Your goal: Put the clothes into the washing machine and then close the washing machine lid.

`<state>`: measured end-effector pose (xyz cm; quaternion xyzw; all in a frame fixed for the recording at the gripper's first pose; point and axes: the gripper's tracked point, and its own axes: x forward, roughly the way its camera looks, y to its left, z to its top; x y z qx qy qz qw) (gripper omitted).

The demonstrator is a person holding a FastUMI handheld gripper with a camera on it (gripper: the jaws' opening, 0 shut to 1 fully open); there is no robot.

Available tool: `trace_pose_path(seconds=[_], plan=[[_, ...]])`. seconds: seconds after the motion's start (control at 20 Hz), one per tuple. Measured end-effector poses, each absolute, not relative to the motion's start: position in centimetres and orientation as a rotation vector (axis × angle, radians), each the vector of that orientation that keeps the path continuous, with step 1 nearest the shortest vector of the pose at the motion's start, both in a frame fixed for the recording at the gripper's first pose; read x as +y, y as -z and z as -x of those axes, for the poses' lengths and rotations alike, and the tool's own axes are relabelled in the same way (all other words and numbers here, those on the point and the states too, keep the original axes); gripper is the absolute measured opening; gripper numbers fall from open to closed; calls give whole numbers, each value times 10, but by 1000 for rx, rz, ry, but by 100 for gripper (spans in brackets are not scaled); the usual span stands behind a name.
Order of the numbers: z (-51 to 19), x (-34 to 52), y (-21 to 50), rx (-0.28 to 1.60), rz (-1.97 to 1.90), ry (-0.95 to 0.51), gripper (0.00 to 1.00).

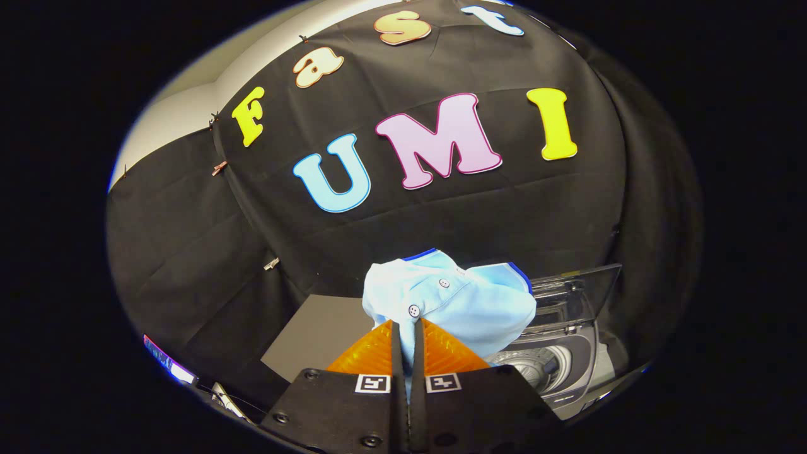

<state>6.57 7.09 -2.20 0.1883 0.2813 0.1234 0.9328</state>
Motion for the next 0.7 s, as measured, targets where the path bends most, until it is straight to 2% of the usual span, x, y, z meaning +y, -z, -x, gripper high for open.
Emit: trace_pose_path(seconds=[0.35,0.7], plan=[[-50,8,72,617,-353,-220,6],[-53,-18,179,728,-289,-200,6]])
